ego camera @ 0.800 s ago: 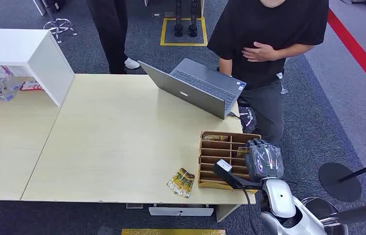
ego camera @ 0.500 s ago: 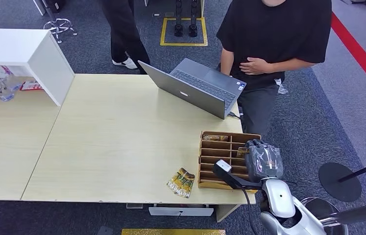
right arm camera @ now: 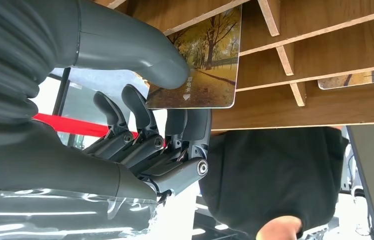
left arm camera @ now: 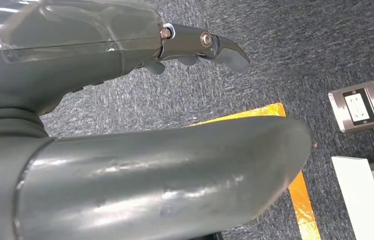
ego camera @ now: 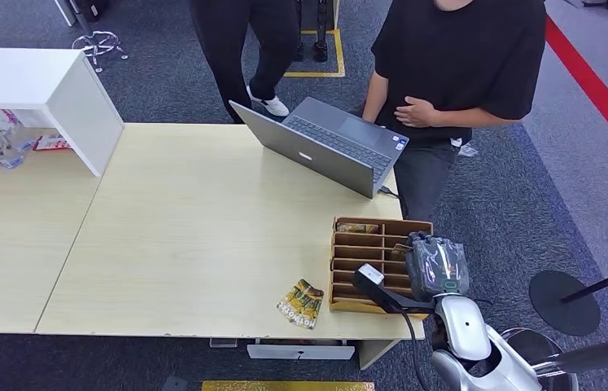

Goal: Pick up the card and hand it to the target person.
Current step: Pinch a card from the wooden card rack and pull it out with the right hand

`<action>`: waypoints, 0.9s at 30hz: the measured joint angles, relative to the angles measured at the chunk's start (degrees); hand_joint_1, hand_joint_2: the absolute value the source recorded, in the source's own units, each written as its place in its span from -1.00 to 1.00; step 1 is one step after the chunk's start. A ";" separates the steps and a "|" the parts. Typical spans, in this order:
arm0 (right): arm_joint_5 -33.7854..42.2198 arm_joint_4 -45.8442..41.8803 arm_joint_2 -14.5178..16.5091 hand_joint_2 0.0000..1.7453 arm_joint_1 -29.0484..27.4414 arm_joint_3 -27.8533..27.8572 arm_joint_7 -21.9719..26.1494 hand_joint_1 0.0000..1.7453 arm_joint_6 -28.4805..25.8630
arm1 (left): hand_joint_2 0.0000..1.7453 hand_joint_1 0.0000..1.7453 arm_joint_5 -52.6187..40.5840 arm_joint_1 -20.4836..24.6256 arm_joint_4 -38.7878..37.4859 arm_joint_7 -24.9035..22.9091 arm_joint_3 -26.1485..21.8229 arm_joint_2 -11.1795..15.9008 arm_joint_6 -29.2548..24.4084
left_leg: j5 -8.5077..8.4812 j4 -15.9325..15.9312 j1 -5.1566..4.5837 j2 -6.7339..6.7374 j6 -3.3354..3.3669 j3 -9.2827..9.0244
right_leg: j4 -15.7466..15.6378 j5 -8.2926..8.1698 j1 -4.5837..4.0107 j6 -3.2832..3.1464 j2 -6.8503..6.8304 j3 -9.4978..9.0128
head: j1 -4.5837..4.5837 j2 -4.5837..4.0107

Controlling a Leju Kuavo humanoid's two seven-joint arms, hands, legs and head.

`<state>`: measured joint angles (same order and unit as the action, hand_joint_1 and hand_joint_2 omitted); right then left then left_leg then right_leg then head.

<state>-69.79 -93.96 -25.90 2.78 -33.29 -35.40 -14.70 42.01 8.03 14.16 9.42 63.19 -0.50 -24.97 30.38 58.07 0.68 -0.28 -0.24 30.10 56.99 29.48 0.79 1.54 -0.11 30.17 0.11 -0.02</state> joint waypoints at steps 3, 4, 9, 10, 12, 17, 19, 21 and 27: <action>0.17 0.00 0.00 1.00 0.00 0.00 0.03 0.74 -0.24 | -1.00 -1.00 -0.01 0.00 0.00 0.00 0.00 0.00 0.00 | 0.00 0.00 0.00 0.00 0.00 0.00 | 0.00 0.00 0.00 0.00 0.00 0.00 | 0.00 0.00; 0.19 0.00 0.00 1.00 0.00 0.00 0.04 0.74 -0.28 | -1.00 -1.00 -0.01 0.00 0.00 0.00 0.00 0.00 0.00 | 0.00 0.00 0.00 0.00 0.00 0.00 | 0.00 0.00 0.00 0.00 0.00 0.00 | 0.00 0.00; 0.22 -0.01 0.00 1.00 0.01 0.01 0.10 0.83 -0.67 | -1.00 -1.00 -0.01 0.00 0.00 0.00 0.00 0.00 -0.04 | 0.00 0.00 0.00 0.00 0.00 0.01 | 0.00 0.00 0.00 0.00 0.00 0.00 | 0.00 0.00; 0.22 -0.02 -0.01 1.00 0.00 0.02 0.10 0.85 -0.81 | -1.00 -1.00 0.00 0.00 0.00 0.00 0.00 0.01 -0.06 | 0.00 0.00 0.00 0.00 0.00 0.01 | 0.00 0.00 0.00 0.00 0.00 0.00 | 0.00 0.00; 0.25 -0.26 -0.14 1.00 -0.02 0.16 0.08 0.86 -1.01 | -1.00 -1.00 0.00 -0.01 0.00 0.01 0.00 0.02 -0.09 | 0.00 0.00 0.00 0.00 0.00 0.01 | 0.00 0.00 0.00 0.00 0.00 0.00 | 0.00 0.00; 0.30 -3.98 -1.65 1.00 -0.11 1.71 -0.35 0.86 0.81 | -1.00 -1.00 0.16 -0.07 0.00 0.17 0.00 0.10 -0.25 | 0.00 0.01 -0.01 0.00 0.00 0.01 | 0.00 0.00 0.01 0.00 0.00 0.00 | 0.00 0.00; 0.38 -6.21 -2.31 1.00 -0.14 2.43 -0.56 0.86 1.87 | -1.00 -1.00 0.25 -0.08 0.00 0.23 0.00 0.11 -0.27 | 0.00 0.02 -0.01 0.00 0.00 0.01 | 0.00 0.00 0.01 0.00 0.00 0.01 | -0.01 0.00; 0.38 -8.35 -2.87 1.00 -0.15 3.17 -0.70 0.84 2.73 | -1.00 -1.00 0.32 -0.09 0.00 0.30 0.00 0.13 -0.29 | 0.00 0.02 -0.01 0.00 0.00 0.01 | 0.00 0.00 0.01 0.00 0.00 0.01 | -0.01 0.00; -0.93 -14.83 -4.18 1.00 -0.04 5.13 -1.13 0.84 4.68 | -1.00 -1.00 0.44 -0.11 0.00 0.37 0.00 0.16 -0.32 | 0.00 0.01 -0.01 0.00 0.00 0.02 | 0.00 0.00 0.01 0.00 -0.01 0.01 | -0.01 0.00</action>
<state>-70.72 -108.79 -30.08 2.74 -28.16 -36.53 -10.03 42.45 7.92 14.16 9.79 63.19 -0.34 -25.29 30.38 58.09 0.67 -0.28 -0.23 30.12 56.99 29.48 0.79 1.54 -0.12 30.17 0.10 -0.02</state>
